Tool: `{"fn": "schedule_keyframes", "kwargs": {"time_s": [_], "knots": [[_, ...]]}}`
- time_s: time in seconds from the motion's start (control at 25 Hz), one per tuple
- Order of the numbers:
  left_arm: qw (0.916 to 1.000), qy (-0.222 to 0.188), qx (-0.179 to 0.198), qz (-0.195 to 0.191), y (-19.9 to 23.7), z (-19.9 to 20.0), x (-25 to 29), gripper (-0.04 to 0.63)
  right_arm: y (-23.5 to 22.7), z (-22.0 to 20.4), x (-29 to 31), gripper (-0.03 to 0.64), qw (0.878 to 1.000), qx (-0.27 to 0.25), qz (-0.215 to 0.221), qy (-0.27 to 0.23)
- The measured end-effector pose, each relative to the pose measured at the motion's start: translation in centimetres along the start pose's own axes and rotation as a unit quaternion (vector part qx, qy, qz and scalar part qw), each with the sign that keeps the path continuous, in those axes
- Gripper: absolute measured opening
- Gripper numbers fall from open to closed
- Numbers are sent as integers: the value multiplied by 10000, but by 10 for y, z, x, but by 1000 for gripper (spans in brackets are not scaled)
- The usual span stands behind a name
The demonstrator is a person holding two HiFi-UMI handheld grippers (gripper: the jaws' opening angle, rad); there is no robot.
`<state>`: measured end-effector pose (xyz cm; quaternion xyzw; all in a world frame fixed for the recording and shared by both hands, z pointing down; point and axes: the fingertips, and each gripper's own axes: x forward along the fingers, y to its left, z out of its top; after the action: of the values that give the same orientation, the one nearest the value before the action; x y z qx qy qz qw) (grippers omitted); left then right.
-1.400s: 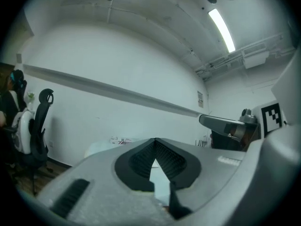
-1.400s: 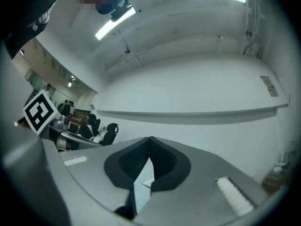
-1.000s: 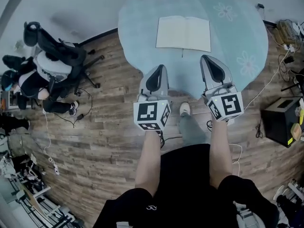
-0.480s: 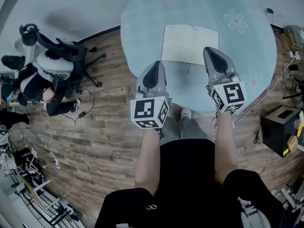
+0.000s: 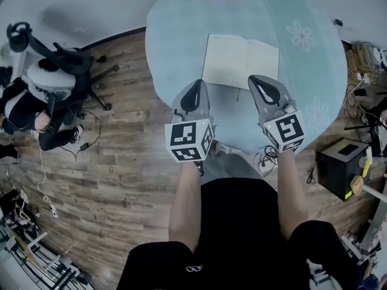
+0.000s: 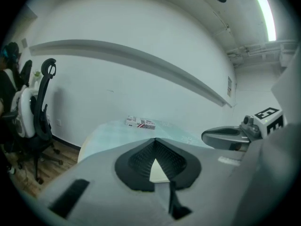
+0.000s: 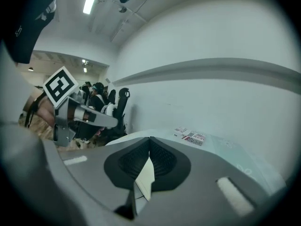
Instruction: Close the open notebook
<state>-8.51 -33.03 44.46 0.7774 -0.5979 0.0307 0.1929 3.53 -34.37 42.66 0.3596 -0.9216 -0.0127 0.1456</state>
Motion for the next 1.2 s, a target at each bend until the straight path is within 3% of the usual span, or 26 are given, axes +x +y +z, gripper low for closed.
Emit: {"fn": "schedule_keyframes", "kwargs": {"time_s": [0.08,0.16,0.36,0.44,0.6,0.68,0.96,1.2], "knots": [[9999,44,-159,30,4,-10,7,3,7,-12,6,19,9993,-236,164,255],[9996,87,-283,17,5,-22,9,3,15,-26,13,79,9968,-470,361,533],[9984,182,-512,185,21,-47,5,3,31,-64,33,81,9813,-1255,741,1259],[9974,171,-629,319,31,-54,1,3,34,-82,42,91,9691,-1659,805,1640],[9938,161,-889,650,54,-66,-9,3,42,-120,57,97,9218,-2791,888,2540],[9923,169,-949,776,64,-70,-12,3,46,-130,68,100,9076,-3080,893,2711],[9874,227,-1185,1020,84,-86,-22,3,47,-156,87,118,8749,-3463,844,3280],[9880,193,-1153,1011,89,-78,-24,3,46,-166,93,118,8555,-3758,734,3486]]}}
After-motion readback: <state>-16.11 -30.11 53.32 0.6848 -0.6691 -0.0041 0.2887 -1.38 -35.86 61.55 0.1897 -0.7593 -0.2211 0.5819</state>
